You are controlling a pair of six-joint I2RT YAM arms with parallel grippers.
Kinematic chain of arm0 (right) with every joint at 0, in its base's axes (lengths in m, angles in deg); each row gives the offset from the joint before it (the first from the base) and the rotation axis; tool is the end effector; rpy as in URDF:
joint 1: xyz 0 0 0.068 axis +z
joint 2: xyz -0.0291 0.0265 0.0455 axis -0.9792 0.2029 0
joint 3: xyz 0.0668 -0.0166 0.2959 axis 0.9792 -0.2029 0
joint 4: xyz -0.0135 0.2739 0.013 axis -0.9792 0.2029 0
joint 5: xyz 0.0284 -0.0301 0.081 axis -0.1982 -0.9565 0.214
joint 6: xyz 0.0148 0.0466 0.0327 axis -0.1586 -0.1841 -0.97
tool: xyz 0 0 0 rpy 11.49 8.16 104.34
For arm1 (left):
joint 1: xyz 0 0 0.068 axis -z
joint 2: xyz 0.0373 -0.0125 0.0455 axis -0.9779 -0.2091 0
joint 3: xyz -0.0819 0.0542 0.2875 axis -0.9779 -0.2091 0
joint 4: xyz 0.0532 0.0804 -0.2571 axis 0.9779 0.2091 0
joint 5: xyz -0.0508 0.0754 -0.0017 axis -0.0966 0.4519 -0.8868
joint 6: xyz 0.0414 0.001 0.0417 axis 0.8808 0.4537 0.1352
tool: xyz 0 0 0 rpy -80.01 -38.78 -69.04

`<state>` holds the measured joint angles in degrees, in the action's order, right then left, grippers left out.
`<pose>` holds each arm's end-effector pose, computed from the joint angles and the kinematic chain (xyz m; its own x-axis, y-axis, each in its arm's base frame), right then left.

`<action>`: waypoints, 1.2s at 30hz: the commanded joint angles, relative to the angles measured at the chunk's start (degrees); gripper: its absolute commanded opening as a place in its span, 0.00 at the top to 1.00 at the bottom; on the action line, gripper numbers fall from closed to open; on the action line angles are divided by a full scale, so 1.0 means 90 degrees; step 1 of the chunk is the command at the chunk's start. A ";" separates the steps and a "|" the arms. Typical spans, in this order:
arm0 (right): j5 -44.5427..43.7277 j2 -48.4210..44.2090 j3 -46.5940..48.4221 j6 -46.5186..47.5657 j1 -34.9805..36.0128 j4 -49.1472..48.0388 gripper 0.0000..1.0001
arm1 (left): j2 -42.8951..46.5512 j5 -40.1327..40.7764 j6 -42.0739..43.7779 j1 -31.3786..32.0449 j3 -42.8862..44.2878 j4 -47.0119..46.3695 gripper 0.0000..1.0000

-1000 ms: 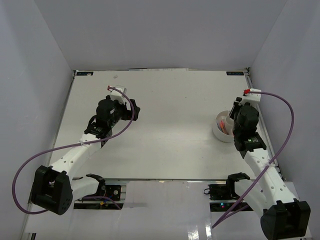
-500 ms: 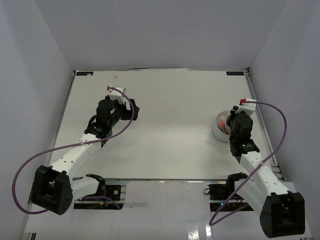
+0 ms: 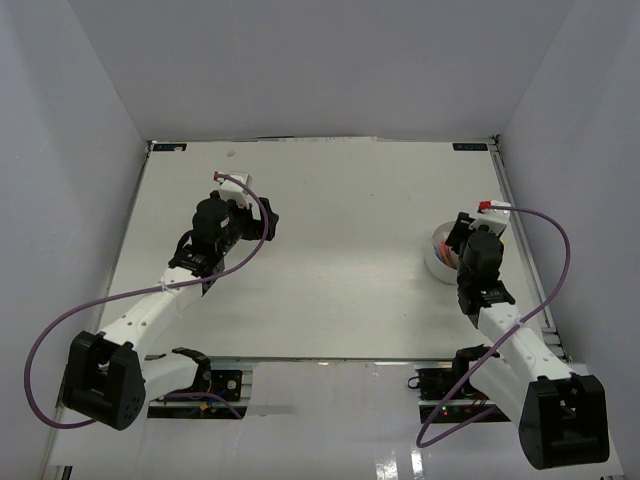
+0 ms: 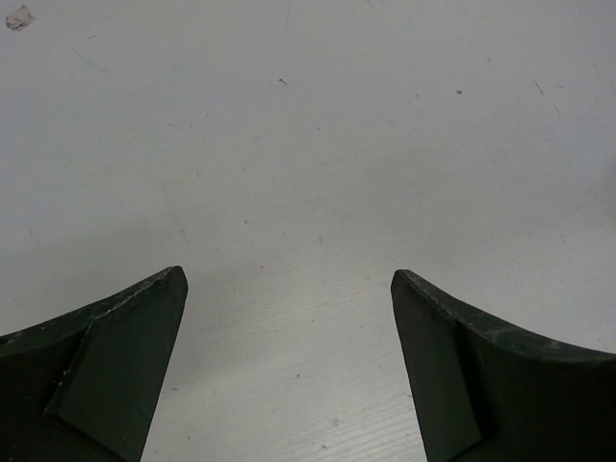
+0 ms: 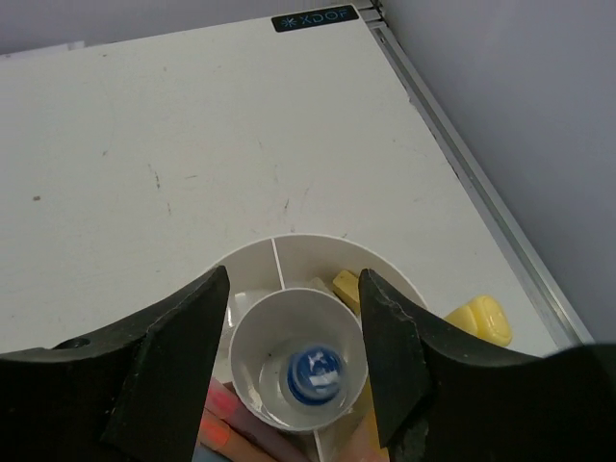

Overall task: Sort the stationery into containers
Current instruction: Place the stationery in the storage box, then reset both arms

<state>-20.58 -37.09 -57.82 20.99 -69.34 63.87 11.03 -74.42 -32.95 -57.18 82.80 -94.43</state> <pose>0.2040 0.0123 0.2525 -0.0921 0.0633 -0.9937 0.3214 0.9464 0.0305 0.2495 -0.0957 0.2936 -0.3615 -0.0237 -0.9321 0.3257 0.9335 -0.1501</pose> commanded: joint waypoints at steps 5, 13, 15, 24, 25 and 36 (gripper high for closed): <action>0.0158 -0.0720 0.0676 -0.0014 -0.0047 0.0488 0.19 | 0.0365 0.0061 -0.0045 0.0018 0.0213 0.0001 0.02; 0.0686 -0.1765 0.3046 0.0415 -0.0047 0.2926 0.02 | 0.1028 0.0480 -0.0279 0.0018 0.1022 0.1120 0.02; 0.0802 -0.1971 0.3449 0.0425 -0.0047 0.3369 0.04 | 0.1176 0.0549 -0.0328 0.0018 0.1509 0.1783 0.02; 0.0950 -0.3358 0.4486 0.0523 -0.0047 0.5401 0.10 | 0.2727 0.1155 -0.0670 0.0018 0.2255 0.3584 0.02; 0.0940 -0.3630 0.4477 0.0523 -0.0038 0.5518 0.10 | 0.2893 0.1233 -0.0728 0.0018 0.2264 0.3769 0.02; 0.1262 -0.5477 0.3599 0.1040 0.0246 0.6183 0.10 | 0.4593 0.2258 -0.0846 0.0018 0.1777 0.4815 0.02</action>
<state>-11.03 -84.30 -24.08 27.57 -67.53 118.47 50.92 -57.72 -39.83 -57.18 101.16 -56.20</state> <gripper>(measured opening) 0.900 0.979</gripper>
